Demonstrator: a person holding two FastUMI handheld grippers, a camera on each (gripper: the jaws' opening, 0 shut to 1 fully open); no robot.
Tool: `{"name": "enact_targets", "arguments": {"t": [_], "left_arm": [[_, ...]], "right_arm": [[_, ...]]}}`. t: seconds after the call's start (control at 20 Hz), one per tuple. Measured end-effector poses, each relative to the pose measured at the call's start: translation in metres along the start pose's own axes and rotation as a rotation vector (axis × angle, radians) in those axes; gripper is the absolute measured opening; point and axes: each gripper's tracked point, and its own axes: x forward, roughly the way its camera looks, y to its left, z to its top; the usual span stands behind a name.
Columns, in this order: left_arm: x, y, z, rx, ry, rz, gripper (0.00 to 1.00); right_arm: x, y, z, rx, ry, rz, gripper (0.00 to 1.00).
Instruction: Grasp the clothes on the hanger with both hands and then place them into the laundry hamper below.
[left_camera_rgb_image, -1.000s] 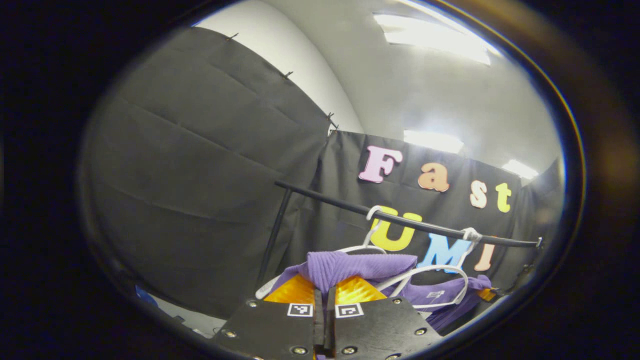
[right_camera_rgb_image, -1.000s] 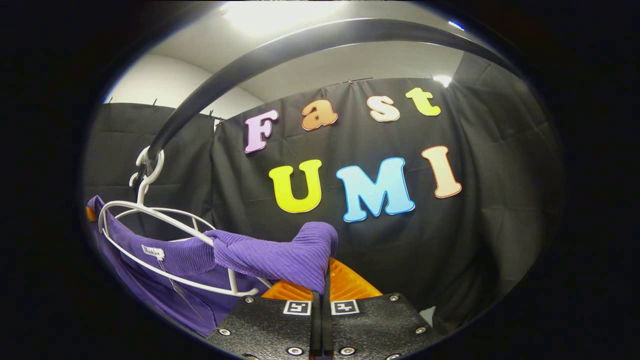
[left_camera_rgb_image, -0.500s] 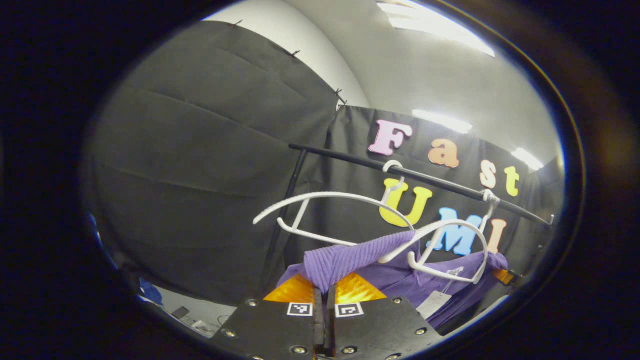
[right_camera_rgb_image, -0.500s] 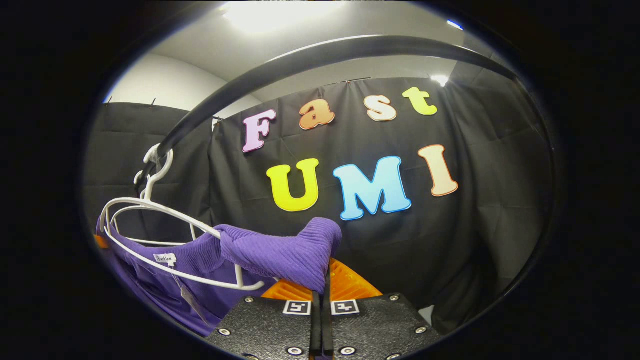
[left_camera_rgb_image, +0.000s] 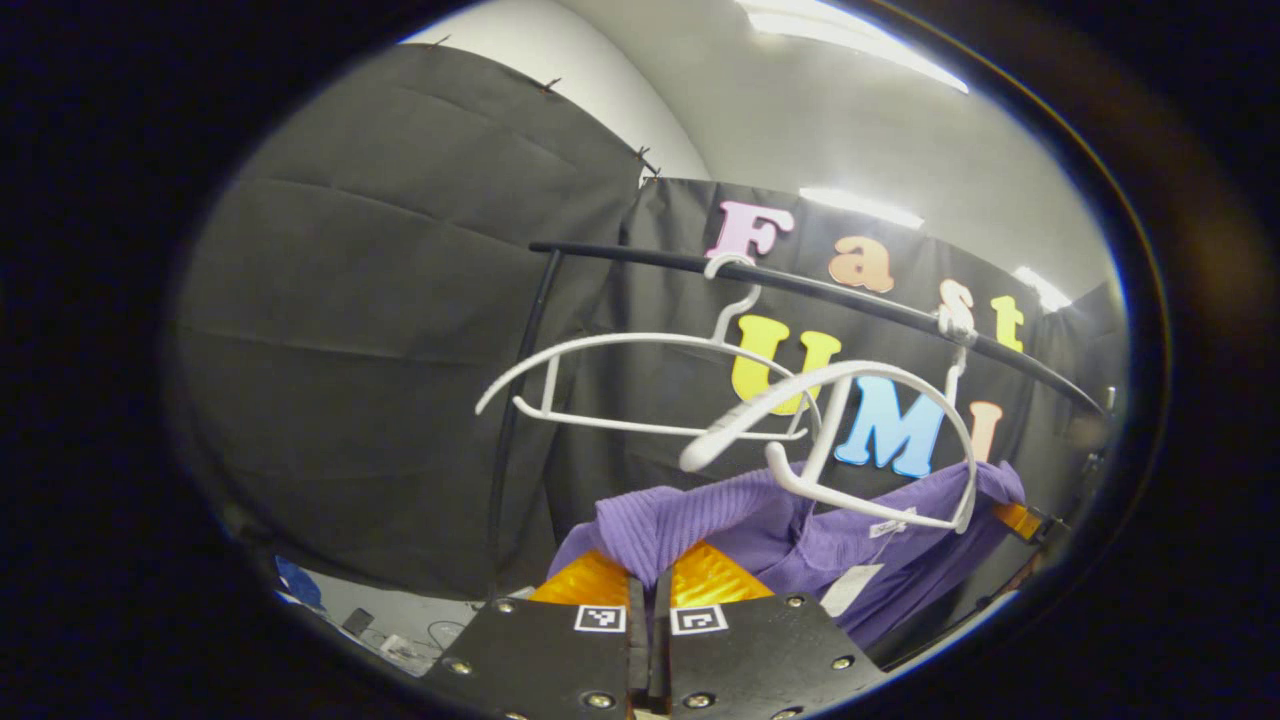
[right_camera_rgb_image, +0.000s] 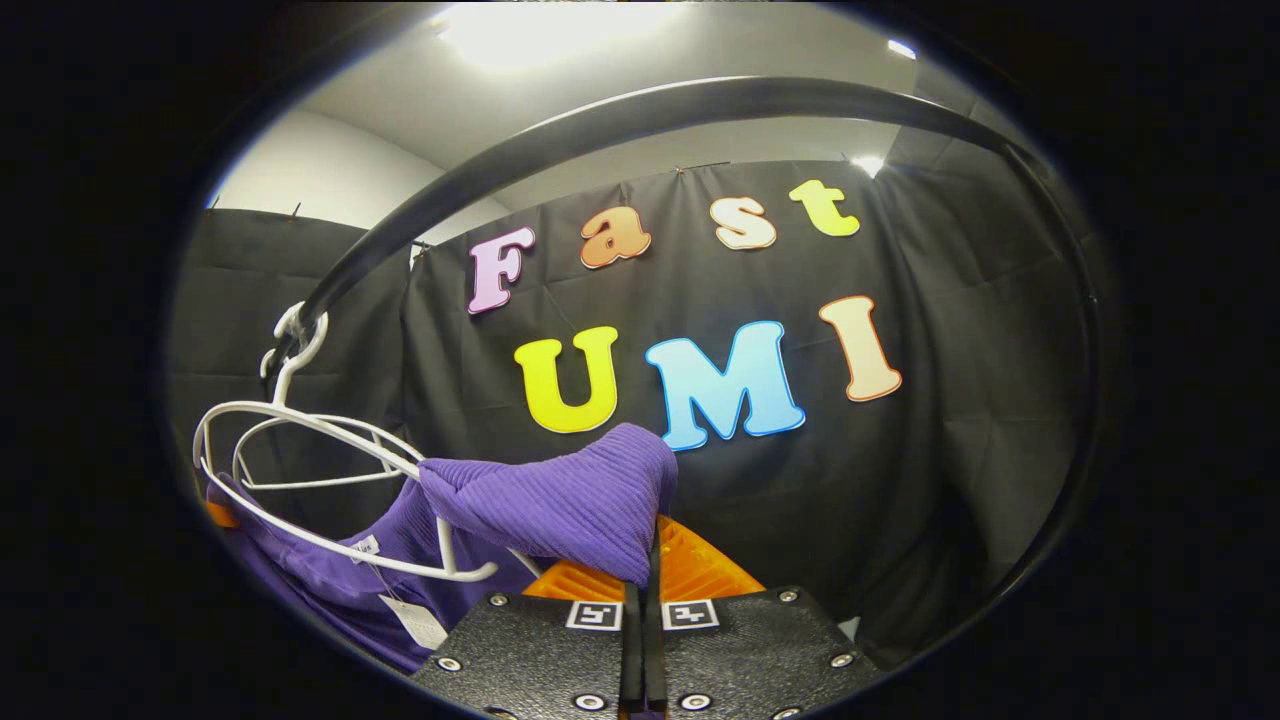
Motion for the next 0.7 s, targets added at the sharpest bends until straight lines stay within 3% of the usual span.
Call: {"name": "enact_targets", "arguments": {"t": [0.45, 0.7], "left_arm": [[0.012, -0.070, -0.039, 0.042, 0.035, -0.066, 0.01], [0.020, -0.105, -0.069, 0.068, 0.091, -0.103, 0.01]], "right_arm": [[0.027, -0.055, -0.019, 0.024, 0.040, -0.078, 0.00], [0.027, -0.054, -0.042, 0.005, 0.080, -0.050, 0.00]]}}
